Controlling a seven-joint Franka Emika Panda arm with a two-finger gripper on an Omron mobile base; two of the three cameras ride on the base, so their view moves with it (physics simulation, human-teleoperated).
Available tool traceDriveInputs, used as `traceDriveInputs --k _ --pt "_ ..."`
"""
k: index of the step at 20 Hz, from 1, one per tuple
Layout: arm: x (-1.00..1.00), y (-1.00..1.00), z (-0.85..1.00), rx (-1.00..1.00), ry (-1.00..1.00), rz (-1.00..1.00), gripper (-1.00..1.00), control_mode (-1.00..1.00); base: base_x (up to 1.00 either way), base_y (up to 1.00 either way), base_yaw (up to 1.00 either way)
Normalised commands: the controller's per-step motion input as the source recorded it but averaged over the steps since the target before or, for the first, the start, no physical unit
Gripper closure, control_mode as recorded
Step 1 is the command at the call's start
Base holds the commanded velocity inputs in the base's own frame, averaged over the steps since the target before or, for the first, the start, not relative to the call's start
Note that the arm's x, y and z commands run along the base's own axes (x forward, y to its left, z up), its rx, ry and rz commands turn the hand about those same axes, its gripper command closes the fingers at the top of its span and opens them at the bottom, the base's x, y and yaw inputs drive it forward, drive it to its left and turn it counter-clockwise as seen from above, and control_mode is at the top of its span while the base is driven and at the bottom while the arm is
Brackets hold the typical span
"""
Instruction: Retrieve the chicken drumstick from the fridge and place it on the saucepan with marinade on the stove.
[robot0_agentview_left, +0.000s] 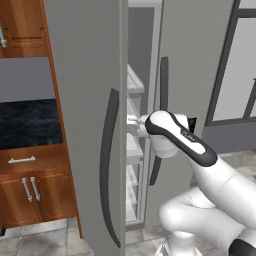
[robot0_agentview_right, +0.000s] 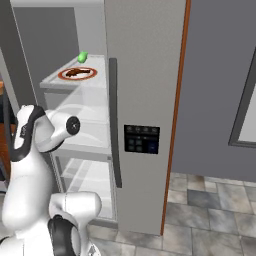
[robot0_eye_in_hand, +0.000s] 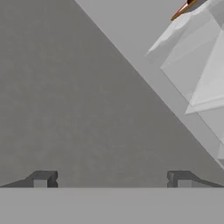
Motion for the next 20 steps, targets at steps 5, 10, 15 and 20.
traceDriveInputs --k 5,10,15,20 --pt "-0.01 0.00 0.00 0.00 0.00 0.00 -1.00 -1.00 0.00 0.00 0.00" --pt "-0.50 0.00 -0.15 -0.03 0.05 0.02 -1.00 -1.00 0.00 0.00 0.00" --pt "-0.04 0.00 0.00 0.00 0.00 0.00 -1.00 -1.00 0.00 0.00 0.00" --pt "0.00 0.00 0.00 0.00 0.00 0.00 -1.00 -1.00 0.00 0.00 0.00"
